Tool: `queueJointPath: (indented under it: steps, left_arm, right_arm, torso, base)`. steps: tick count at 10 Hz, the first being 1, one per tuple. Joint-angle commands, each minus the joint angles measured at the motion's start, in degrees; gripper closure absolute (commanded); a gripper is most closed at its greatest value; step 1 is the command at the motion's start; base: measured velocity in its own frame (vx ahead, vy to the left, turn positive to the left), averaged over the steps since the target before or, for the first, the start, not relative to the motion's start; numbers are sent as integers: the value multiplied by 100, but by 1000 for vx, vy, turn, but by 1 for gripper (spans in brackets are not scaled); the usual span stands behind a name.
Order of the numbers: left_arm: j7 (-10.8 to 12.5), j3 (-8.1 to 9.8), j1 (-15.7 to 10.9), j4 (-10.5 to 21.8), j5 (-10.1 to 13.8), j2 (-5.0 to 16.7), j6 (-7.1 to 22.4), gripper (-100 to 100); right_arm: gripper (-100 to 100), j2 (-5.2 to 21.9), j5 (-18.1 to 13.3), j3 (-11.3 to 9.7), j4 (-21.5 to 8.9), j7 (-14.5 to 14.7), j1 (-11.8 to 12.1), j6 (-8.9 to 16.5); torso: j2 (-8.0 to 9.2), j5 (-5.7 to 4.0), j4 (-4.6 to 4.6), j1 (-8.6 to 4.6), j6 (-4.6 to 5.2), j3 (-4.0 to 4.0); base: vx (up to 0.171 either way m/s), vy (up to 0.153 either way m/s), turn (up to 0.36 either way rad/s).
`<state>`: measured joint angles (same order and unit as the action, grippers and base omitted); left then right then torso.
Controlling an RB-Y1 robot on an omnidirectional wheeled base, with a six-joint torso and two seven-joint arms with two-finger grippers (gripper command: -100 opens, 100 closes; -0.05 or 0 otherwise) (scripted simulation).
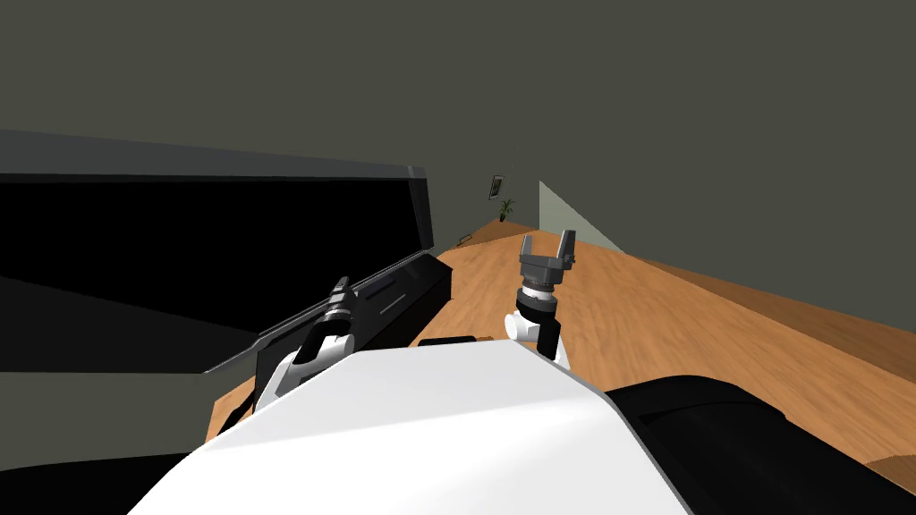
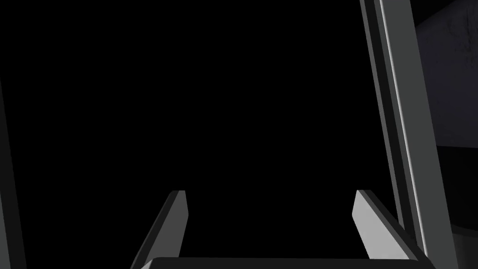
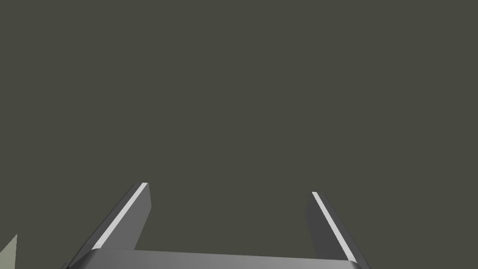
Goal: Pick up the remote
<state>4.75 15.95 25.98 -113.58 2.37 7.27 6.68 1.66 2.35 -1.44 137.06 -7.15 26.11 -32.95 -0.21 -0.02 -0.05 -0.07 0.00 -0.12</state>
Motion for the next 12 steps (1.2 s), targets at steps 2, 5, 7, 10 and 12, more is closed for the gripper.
queueJointPath:
  steps: [2, 5, 7, 10, 12]
  left_arm:
    - [102, 262, -109, 372, 94, 54, 372, -100]
    - [159, 412, -161, 590, 149, 63, 697, -100]
    - [218, 554, -213, 812, 209, 74, 958, -100]
    - [345, 808, -320, 1270, 344, 101, 1476, -100]
    - [411, 918, -373, 1505, 419, 119, 1731, -100]
  right_arm:
    - [0, 0, 0, 0, 0, 0, 0, 0]
    - [0, 0, 0, 0, 0, 0, 0, 0]
    - [0, 0, 0, 0, 0, 0, 0, 0]
    - [0, 0, 0, 0, 0, 0, 0, 0]
    - [0, 0, 0, 0, 0, 0, 0, 0]
  torso:
    - [3, 0, 1, 0, -1, 2]
    - [4, -1, 1, -1, -1, 2]
    - [1, 0, 0, 2, 0, 1]
    - [7, 1, 1, 4, -2, 4]
    - [-6, 0, -1, 6, -1, -3]
  base:
    - [47, -25, -62]
    - [47, -16, -58]
    - [48, -7, -74]
    - [47, -3, -84]
    - [76, 1, -106]
